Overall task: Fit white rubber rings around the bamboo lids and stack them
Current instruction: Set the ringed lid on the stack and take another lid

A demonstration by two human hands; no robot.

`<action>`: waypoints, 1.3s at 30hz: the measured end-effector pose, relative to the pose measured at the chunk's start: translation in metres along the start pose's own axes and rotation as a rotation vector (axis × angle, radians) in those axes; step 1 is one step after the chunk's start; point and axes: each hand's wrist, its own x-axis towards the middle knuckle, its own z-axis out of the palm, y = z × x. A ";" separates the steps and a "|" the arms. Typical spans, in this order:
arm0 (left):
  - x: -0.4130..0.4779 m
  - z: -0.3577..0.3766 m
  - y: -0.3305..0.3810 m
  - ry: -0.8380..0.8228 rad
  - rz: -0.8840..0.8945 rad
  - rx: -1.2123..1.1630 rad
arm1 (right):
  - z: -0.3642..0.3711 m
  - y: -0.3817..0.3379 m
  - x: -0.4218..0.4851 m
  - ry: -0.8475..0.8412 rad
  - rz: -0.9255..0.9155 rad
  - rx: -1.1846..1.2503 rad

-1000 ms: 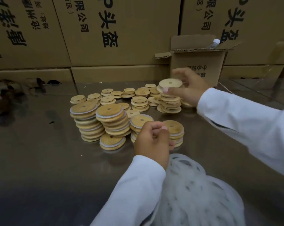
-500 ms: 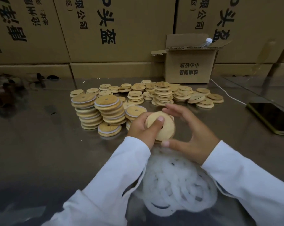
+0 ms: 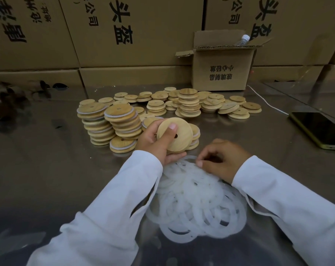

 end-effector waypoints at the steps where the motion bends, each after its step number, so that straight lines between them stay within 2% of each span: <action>1: 0.000 -0.001 0.000 0.004 -0.004 -0.001 | 0.001 0.000 0.000 0.004 0.014 0.041; 6: 0.001 -0.005 -0.001 0.022 -0.026 0.006 | -0.002 -0.002 0.000 0.033 0.053 0.187; 12: 0.000 -0.004 0.001 0.014 -0.065 0.023 | -0.015 -0.008 -0.004 0.111 -0.084 0.635; 15: 0.000 0.001 0.004 -0.012 -0.158 -0.035 | -0.010 -0.013 -0.003 0.178 -0.069 0.739; 18: -0.001 0.003 0.006 -0.022 -0.296 -0.114 | -0.006 -0.016 0.000 0.272 0.039 0.850; 24: -0.004 0.002 -0.004 -0.167 -0.136 0.107 | 0.004 -0.024 0.001 0.392 0.116 0.866; 31: -0.005 0.005 -0.003 -0.197 -0.095 0.127 | 0.007 -0.025 0.001 0.466 0.105 0.764; 39: -0.006 0.007 -0.002 -0.197 0.116 0.205 | 0.005 -0.025 0.003 0.573 0.053 0.711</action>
